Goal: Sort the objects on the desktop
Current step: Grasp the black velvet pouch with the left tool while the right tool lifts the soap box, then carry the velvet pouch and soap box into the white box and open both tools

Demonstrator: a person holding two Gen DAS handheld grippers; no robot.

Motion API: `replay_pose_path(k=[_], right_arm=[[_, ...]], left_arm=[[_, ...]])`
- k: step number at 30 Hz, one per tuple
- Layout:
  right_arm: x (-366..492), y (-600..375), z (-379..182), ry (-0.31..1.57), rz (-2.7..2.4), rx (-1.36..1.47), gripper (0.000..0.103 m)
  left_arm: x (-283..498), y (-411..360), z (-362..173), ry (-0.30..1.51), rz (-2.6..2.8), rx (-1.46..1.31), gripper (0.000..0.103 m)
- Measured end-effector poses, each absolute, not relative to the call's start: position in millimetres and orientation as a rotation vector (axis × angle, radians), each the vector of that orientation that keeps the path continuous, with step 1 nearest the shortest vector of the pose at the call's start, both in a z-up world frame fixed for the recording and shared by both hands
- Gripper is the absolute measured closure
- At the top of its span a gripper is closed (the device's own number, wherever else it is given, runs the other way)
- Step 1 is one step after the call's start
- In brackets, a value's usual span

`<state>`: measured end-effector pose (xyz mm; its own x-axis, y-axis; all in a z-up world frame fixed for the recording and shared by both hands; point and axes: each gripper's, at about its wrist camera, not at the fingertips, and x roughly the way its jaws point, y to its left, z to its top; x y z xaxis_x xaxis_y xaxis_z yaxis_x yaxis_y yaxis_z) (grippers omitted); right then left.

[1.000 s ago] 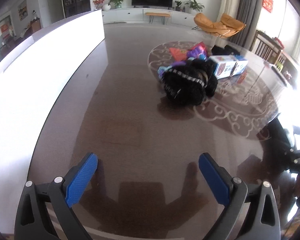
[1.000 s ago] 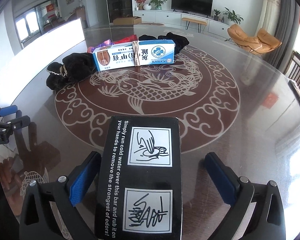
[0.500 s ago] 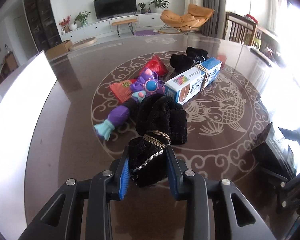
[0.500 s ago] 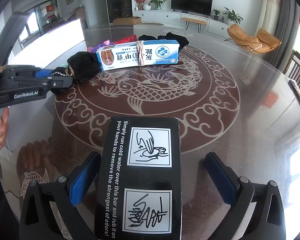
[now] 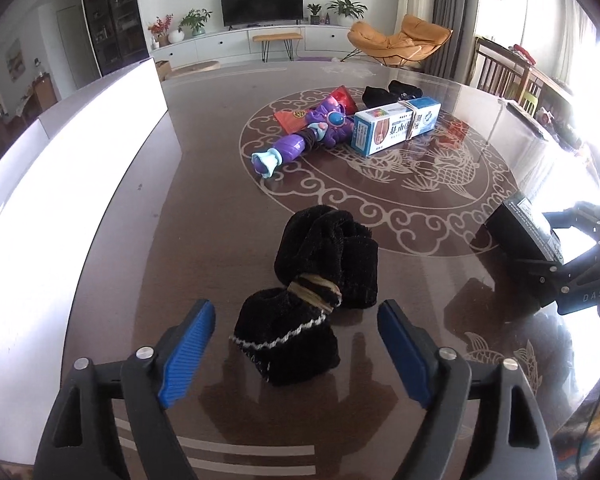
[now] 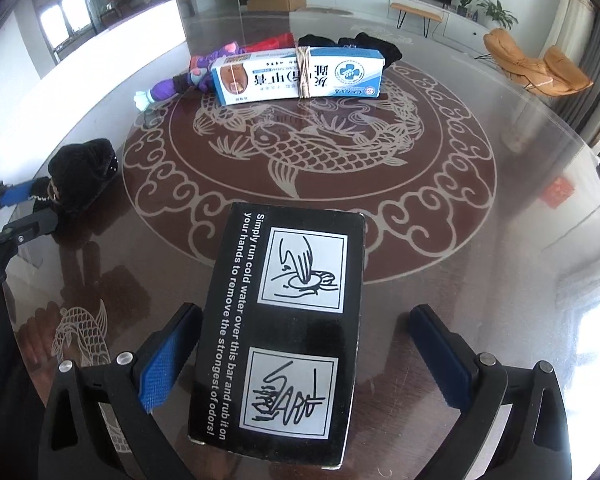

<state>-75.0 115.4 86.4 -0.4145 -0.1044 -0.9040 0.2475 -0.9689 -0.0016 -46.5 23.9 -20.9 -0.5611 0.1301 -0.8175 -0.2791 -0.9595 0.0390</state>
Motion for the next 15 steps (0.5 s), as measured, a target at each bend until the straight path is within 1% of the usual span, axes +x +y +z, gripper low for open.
replay_pose_path(k=[2, 3, 4, 5, 7, 8, 11, 15], right_arm=[[-78, 113, 91, 0.218, -2.451, 1.578, 0.026], [-78, 113, 95, 0.215, -2.448, 1.581, 0.043], [-79, 114, 99, 0.223, -2.454, 1.603, 0.044], [-79, 116, 102, 0.209, -2.457, 1.618, 0.044], [-75, 120, 107, 0.178, -2.453, 1.617, 0.044], [-73, 121, 111, 0.184, -2.456, 1.611, 0.044], [-71, 118, 135, 0.170, -2.470, 1.560, 0.044], [-88, 87, 183, 0.164, -2.466, 1.437, 0.044]], left_arm=[[-51, 34, -26, 0.321, 2.564, -1.339, 0.015], [-52, 38, -29, 0.353, 2.566, -1.337, 0.018], [-54, 41, -32, 0.376, 2.585, -1.336, 0.043], [-56, 41, -34, 0.369, 2.594, -1.356, 0.064], [-58, 34, -30, 0.271, 2.625, -1.362, 0.070], [-57, 29, -25, 0.225, 2.641, -1.354, 0.071], [-49, 4, 1, 0.051, 2.692, -1.290, 0.071], [-38, -55, 56, -0.204, 2.779, -1.182, 0.071]])
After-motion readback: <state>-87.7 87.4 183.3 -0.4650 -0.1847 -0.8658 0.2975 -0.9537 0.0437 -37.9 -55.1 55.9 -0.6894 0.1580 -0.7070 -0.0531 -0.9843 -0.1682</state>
